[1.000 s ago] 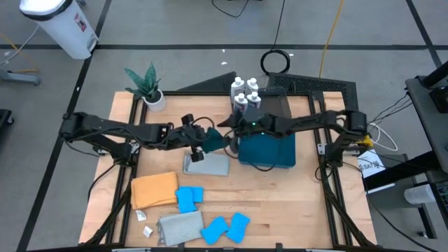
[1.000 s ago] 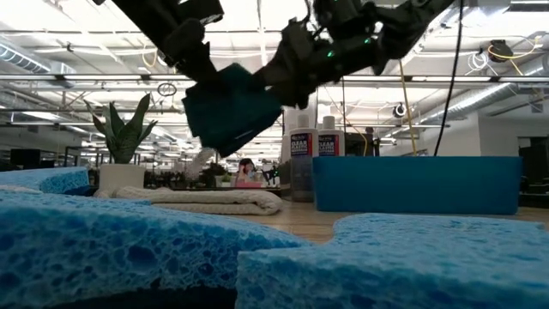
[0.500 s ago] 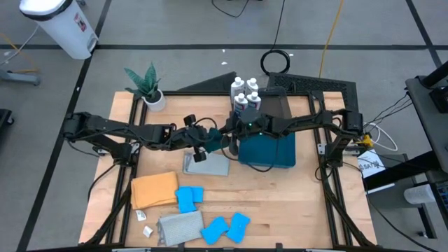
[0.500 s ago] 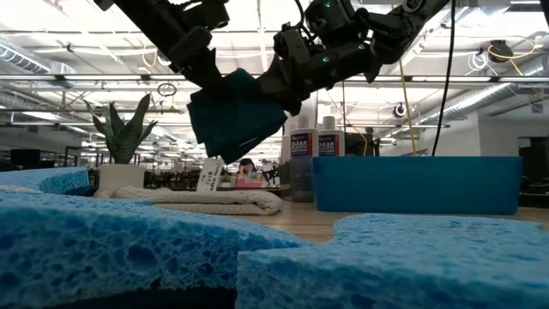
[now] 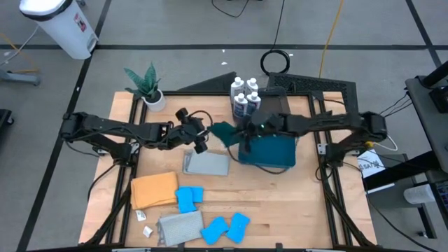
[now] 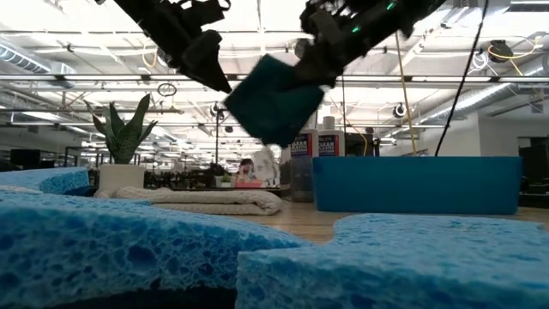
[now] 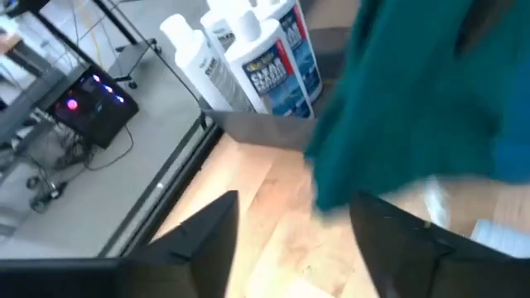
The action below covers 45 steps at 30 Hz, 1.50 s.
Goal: Pick & Place Kitchen Items
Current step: Put the dark blue napkin into the blue bin
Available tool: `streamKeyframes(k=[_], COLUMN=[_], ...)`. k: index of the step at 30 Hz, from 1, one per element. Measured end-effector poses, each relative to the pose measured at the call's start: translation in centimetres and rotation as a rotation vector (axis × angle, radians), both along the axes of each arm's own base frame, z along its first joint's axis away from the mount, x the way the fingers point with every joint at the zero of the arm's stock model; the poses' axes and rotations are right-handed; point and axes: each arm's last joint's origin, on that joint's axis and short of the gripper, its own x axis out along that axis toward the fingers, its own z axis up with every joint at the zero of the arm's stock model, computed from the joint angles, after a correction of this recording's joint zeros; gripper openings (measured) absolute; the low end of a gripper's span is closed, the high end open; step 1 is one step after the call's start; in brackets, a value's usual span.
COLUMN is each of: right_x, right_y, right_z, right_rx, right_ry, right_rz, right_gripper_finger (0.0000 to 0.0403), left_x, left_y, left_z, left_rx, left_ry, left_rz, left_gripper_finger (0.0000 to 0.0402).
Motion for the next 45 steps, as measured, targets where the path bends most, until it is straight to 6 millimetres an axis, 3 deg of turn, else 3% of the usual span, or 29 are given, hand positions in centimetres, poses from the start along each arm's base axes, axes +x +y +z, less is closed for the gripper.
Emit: streamKeyframes(k=[6,11,14,27,37,41,45], right_x=[-2.8,-5.8,-7.4,-10.3,-11.5,-12.0,-12.3], right_y=[3.9,6.1,7.0,6.4,6.5,6.4,6.3], right_z=[0.3,0.2,-1.0,-7.1,-9.6,-10.4,-10.9], right_rx=[-0.034,0.070,0.123,0.336,0.370,0.347,0.301], right_ry=[0.029,-0.031,-0.041,-0.049,-0.016,0.011,0.043], right_rz=[-0.217,-0.351,-0.380,-0.562,-0.597,-0.599,-0.577], right_gripper_finger=[0.0001,0.0001,0.0001,0.0000,0.0002,0.0027,0.0077], left_x=[0.0,0.0,0.0,-0.1,-0.1,-0.1,-0.1], left_y=[0.0,0.3,0.9,2.7,2.6,2.6,2.6], left_z=[-0.1,-0.1,-0.1,-0.1,-0.2,-0.2,-0.2], left_rx=[0.041,0.046,0.045,-0.007,-0.091,-0.107,-0.125], left_ry=[0.049,0.049,0.050,0.036,0.000,-0.012,-0.025], left_rz=[-0.041,-0.032,-0.011,0.009,-0.008,0.003,0.018], left_gripper_finger=[0.0294,0.0312,0.0314,0.0310,0.0310,0.0310,0.0310])
